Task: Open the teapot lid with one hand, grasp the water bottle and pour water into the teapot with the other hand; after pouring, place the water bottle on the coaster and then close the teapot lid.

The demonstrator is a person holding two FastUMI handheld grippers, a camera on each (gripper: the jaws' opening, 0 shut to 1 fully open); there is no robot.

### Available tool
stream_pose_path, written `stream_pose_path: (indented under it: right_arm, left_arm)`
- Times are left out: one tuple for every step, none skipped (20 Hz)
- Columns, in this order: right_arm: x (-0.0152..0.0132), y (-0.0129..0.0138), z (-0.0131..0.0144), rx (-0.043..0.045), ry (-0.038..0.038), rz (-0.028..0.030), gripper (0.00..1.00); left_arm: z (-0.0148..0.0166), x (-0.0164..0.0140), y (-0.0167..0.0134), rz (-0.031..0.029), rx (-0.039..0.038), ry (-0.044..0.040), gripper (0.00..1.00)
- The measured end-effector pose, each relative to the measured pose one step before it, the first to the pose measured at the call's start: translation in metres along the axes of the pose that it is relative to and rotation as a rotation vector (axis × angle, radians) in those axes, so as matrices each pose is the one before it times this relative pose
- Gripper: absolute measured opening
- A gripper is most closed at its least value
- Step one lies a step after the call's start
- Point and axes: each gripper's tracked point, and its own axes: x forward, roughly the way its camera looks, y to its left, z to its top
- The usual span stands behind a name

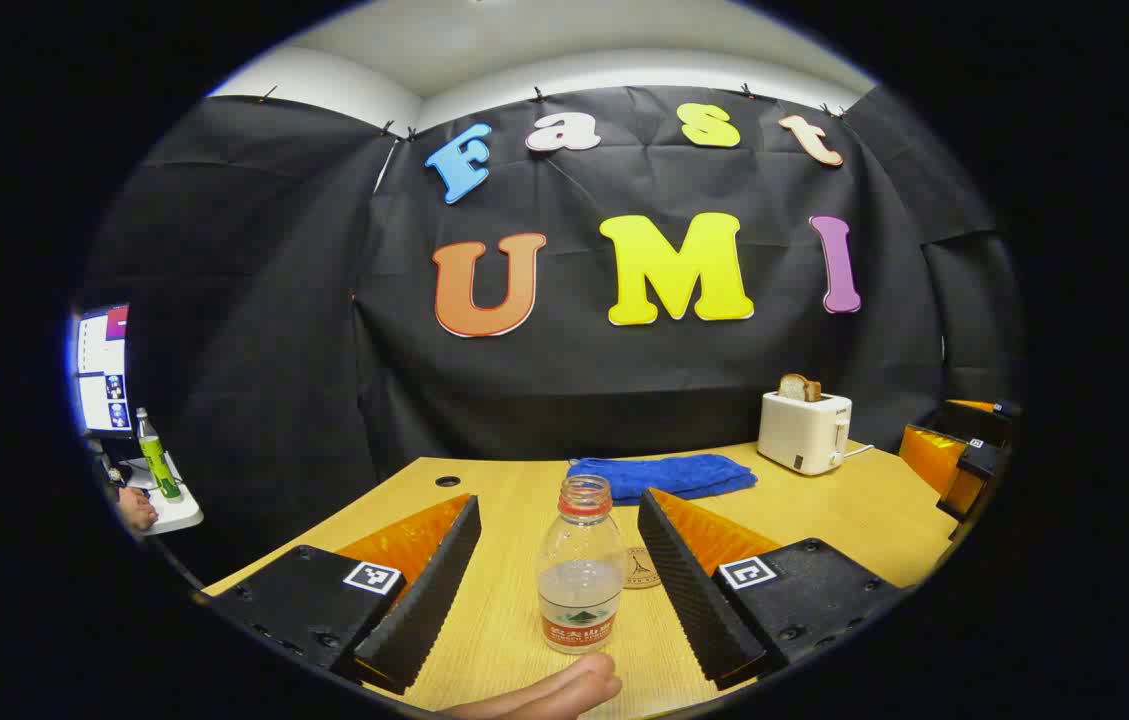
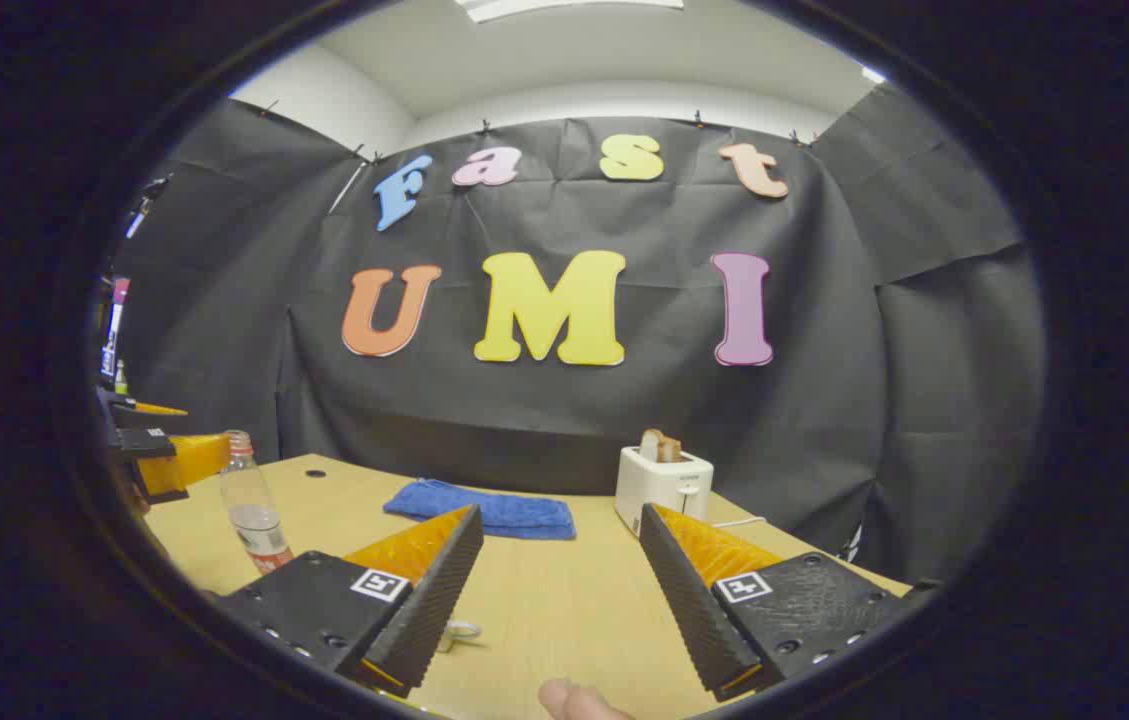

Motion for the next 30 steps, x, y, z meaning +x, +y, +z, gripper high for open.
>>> stream_pose_path:
  right_arm:
    - [-0.00126,-0.00719,0.00501,-0.00255,-0.01797,-0.01597,0.97]
    - [-0.00118,-0.00330,0.00224,0.00052,-0.00650,-0.00974,0.95]
    - [-0.00053,0.00139,0.00060,0.00622,-0.00177,-0.00150,0.97]
    - [-0.00035,-0.00006,-0.00058,0.00783,0.00503,-0.00024,0.97]
    - [-0.00064,-0.00072,-0.00129,0.00625,0.00778,0.00169,0.97]
    - [-0.00006,-0.00005,-0.00167,0.00372,0.00875,0.00227,0.97]
    - [0.00146,0.00106,-0.00279,-0.00018,0.00958,0.00537,0.97]
    - [0.00165,0.00049,-0.00263,-0.00019,0.01154,0.00193,0.95]
    - [0.00146,0.00084,-0.00366,-0.00202,0.01124,0.00190,0.97]
    - [0.00057,0.00185,-0.00195,-0.00436,0.00800,0.00328,0.97]
    - [0.00029,0.00257,-0.00255,-0.00646,0.00445,0.00335,0.95]
    - [0.00070,0.00193,0.00023,-0.00674,0.00058,0.00280,0.95]
    - [-0.00010,0.00256,-0.00128,-0.00676,0.00012,0.00248,0.95]
    - [0.00012,0.00286,-0.00092,-0.00856,0.00102,0.00422,0.95]
    - [-0.00065,0.00283,-0.00160,-0.00764,-0.00076,0.00447,0.97]
    - [0.00094,0.00246,-0.00044,-0.00610,-0.00260,0.00281,0.95]
    - [0.00038,0.00234,-0.00108,-0.00375,-0.00423,0.00397,0.97]
    - [0.00234,0.00141,-0.00095,-0.00135,-0.00367,0.00304,0.95]
    - [0.00198,0.00085,-0.00258,0.00096,-0.00120,0.00346,0.95]
    - [0.00257,0.00285,-0.00305,0.00710,0.00147,0.00586,0.95]
    - [0.00356,0.00665,-0.00567,0.00898,0.00922,0.00938,0.97]
    - [0.00498,0.00786,-0.00601,0.01153,0.01051,0.01366,0.97]
    - [0.00512,0.00875,-0.00728,0.01165,0.01049,0.01419,0.98]
    - [0.00406,0.00706,-0.00668,0.00811,0.00943,0.01372,0.98]
    - [0.00328,0.00629,-0.00822,0.00336,0.00997,0.01052,0.98]
    - [0.00304,0.00601,-0.00710,-0.00070,0.00922,0.00930,0.98]
    - [0.00341,0.00564,-0.00789,-0.00096,0.01174,0.00683,0.97]
    - [0.00318,0.00594,-0.00784,-0.00138,0.01440,0.01220,0.95]
    - [0.00339,0.00520,-0.00871,0.00291,0.01649,0.01321,0.95]
    - [0.00275,0.00643,-0.00637,0.00432,0.00970,0.02000,0.95]
  left_arm:
    - [-0.00220,0.00064,0.00327,0.01632,0.01592,0.00818,0.99]
    - [-0.00004,0.00013,0.00601,0.02515,0.01167,0.00308,0.99]
    - [0.00065,-0.00047,0.00425,0.01424,0.00284,-0.00414,0.99]
    - [0.00178,-0.00145,-0.00141,-0.00120,-0.00306,-0.00458,0.99]
    - [0.00086,0.00079,-0.00309,-0.01033,-0.00865,-0.00480,0.99]
    - [-0.00011,-0.00109,0.00027,-0.00399,-0.00576,-0.00115,0.99]
    - [0.00007,-0.00046,0.00048,-0.00036,-0.00250,0.00002,0.99]
    - [-0.00071,-0.00111,-0.00036,-0.00098,0.00113,-0.00060,0.99]
    - [-0.00022,0.00021,-0.00001,-0.00093,0.00341,0.00307,0.99]
    - [-0.00189,0.00009,0.00141,0.00286,0.00305,0.00316,0.99]
    - [-0.00085,0.00206,0.00186,0.00450,0.00070,0.00307,0.99]
    - [0.00025,0.00066,0.00143,0.00251,0.00010,0.00226,0.99]
    - [-0.00008,-0.00019,0.00036,0.00202,-0.00118,0.00091,0.99]
    - [-0.00053,-0.00068,0.00040,0.00097,-0.00069,0.00060,0.99]
    - [-0.00107,0.00136,0.00123,-0.00016,0.00016,0.00315,0.99]
    - [-0.00131,-0.00097,-0.00044,0.00084,-0.00103,0.00378,0.99]
    - [-0.00089,0.00021,0.00136,0.00223,-0.00323,0.00307,0.99]
    - [-0.00057,0.00167,0.00110,0.00198,-0.00332,0.00214,0.99]
    - [-0.00002,0.00009,0.00064,0.00047,-0.00216,0.00292,0.99]
    - [-0.00053,0.00013,0.00087,0.00238,-0.00334,0.00190,0.99]
    - [-0.00066,0.00019,0.00052,0.00128,-0.00334,0.00371,0.99]
    - [-0.00134,0.00043,0.00059,-0.00083,-0.00344,0.00262,0.99]
    - [-0.00029,0.00052,-0.00076,-0.00283,-0.00171,0.00070,0.99]
    - [0.00021,-0.00113,-0.00220,-0.00344,0.00127,-0.00039,0.99]
    - [-0.00003,-0.00004,-0.00078,-0.00200,0.00187,0.00003,0.99]
    - [-0.00026,-0.00092,0.00094,-0.00226,0.00267,-0.00059,0.99]
    - [0.00111,0.00089,-0.00116,-0.00105,0.00305,-0.00130,0.99]
    - [0.00075,0.00052,0.00045,-0.00084,0.00256,-0.00372,0.99]
    - [0.00047,0.00052,0.00148,0.00154,0.00255,-0.00217,0.99]
    - [0.00071,-0.00155,0.00233,0.00428,0.00359,0.00065,0.99]
